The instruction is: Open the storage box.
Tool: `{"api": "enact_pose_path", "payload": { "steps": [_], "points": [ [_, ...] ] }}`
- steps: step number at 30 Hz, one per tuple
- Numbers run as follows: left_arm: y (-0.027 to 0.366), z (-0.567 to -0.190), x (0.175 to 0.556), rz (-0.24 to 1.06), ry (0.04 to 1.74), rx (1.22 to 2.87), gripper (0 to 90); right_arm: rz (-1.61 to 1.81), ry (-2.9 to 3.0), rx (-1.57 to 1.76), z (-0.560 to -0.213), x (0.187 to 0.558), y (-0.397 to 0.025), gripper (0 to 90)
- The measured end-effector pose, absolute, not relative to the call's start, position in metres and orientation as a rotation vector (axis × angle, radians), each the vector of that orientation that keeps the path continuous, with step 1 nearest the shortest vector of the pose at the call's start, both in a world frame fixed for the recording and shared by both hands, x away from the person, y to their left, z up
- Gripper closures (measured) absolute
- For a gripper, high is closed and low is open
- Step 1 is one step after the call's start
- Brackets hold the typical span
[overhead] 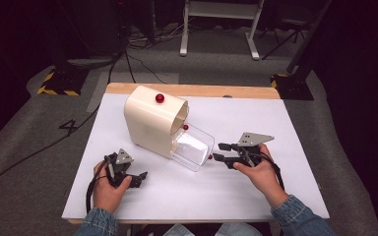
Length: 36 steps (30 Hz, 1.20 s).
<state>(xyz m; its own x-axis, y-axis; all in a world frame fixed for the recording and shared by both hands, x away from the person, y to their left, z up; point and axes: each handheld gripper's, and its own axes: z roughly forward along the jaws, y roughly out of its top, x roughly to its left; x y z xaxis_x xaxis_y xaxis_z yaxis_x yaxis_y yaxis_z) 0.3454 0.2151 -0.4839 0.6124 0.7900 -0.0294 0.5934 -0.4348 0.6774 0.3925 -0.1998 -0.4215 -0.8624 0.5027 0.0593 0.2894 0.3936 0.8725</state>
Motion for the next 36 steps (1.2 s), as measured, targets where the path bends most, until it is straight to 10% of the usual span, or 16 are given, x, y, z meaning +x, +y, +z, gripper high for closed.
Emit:
{"api": "enact_pose_path", "payload": {
  "steps": [23, 36],
  "points": [
    [0.215, -0.484, 0.345, 0.385, 1.087, 2.175, 12.9, 1.536, 2.429, 0.584, -0.372, 0.421, -0.137, 48.8],
    [0.215, -0.484, 0.345, 0.393, 1.082, 2.174, 12.9, 1.496, 2.439, 0.524, -0.385, 0.450, -0.108, 65.5]
  ]
}}
